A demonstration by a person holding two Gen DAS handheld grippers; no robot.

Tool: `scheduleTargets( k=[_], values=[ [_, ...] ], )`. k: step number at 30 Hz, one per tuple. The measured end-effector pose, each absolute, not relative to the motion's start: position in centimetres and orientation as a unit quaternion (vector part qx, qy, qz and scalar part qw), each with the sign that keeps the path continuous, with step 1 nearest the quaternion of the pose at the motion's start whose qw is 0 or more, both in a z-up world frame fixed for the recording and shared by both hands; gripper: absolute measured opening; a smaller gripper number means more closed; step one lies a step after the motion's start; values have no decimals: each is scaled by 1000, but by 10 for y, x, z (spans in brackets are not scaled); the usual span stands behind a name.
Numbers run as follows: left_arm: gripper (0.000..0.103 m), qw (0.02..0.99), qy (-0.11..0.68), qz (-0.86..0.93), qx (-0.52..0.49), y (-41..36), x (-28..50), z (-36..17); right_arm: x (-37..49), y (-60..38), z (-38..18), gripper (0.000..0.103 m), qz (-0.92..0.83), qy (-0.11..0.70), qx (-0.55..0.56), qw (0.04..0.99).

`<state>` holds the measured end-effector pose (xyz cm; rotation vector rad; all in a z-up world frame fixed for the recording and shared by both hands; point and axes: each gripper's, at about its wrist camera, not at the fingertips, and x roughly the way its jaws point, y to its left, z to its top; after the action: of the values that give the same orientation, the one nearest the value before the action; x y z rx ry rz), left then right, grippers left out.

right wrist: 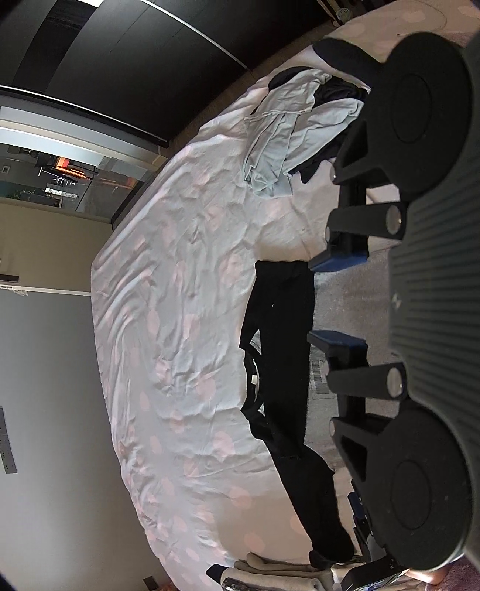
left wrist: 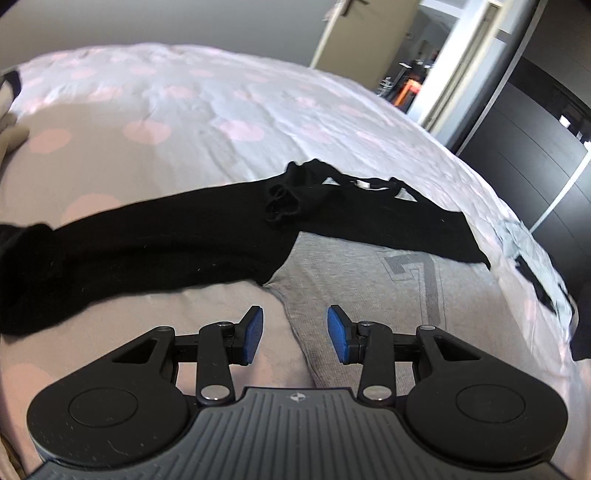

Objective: Fold clothes

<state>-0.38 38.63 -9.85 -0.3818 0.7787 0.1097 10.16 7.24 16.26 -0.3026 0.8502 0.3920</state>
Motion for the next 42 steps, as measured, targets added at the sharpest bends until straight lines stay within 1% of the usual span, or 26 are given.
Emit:
scheduleTargets(
  k=[4,8,9,15,18,19,20,22,26,31,34,36,37,38,39,41,42],
  values=[
    [36,915,364,44,-171,381,-8,-105,105,83,171,43,200,402,-194,872],
    [36,928,336,38,-155,378,-13,-103,109,94,179,44,211,395,-241,861],
    [36,932,328,35,-148,377,-15,-103,115,92,171,44,215,397,-246,858],
    [36,941,314,62,-110,373,-15,-107,168,68,100,44,246,419,-250,838],
    [37,942,306,81,-114,374,-10,-103,194,56,64,44,261,430,-251,827],
    [39,941,304,87,-118,375,-8,-102,203,51,52,44,266,433,-252,824],
    [44,940,305,92,-119,376,-1,-102,212,47,40,43,271,437,-252,820],
    [48,937,315,95,-115,377,15,-103,229,40,14,43,284,440,-250,814],
    [48,928,352,106,-68,379,60,-113,252,22,-36,43,322,430,-222,814],
    [48,914,379,115,-84,396,110,-125,266,-1,-73,43,351,408,-197,820],
    [48,912,381,123,-86,402,127,-129,271,-7,-87,42,365,397,-192,820],
    [47,911,383,124,-91,404,135,-131,274,-9,-95,42,373,392,-189,820],
    [43,910,384,123,-94,404,139,-131,276,-9,-100,40,376,393,-185,819],
    [36,909,386,121,-96,404,143,-132,277,-8,-105,40,377,394,-181,818],
    [32,909,389,118,-94,402,147,-132,277,-7,-109,39,378,396,-176,818],
    [22,909,391,114,-91,398,152,-131,279,-7,-117,39,378,394,-156,823],
    [20,909,391,111,-89,395,154,-129,280,-7,-120,39,375,393,-141,828]
  ],
)
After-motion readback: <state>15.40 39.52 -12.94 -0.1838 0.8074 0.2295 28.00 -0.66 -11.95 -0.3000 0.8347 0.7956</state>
